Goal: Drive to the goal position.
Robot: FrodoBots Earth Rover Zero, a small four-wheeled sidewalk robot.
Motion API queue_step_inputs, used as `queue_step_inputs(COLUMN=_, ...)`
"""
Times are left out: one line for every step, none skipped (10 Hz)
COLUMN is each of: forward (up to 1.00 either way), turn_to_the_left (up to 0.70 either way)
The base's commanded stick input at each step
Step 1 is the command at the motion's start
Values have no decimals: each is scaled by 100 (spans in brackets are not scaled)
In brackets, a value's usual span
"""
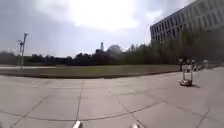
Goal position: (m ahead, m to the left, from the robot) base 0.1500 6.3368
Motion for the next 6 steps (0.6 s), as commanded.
queue_step_inputs(forward=0, turn_to_the_left=70)
queue_step_inputs(forward=0, turn_to_the_left=70)
queue_step_inputs(forward=0, turn_to_the_left=70)
queue_step_inputs(forward=0, turn_to_the_left=70)
queue_step_inputs(forward=0, turn_to_the_left=70)
queue_step_inputs(forward=0, turn_to_the_left=70)
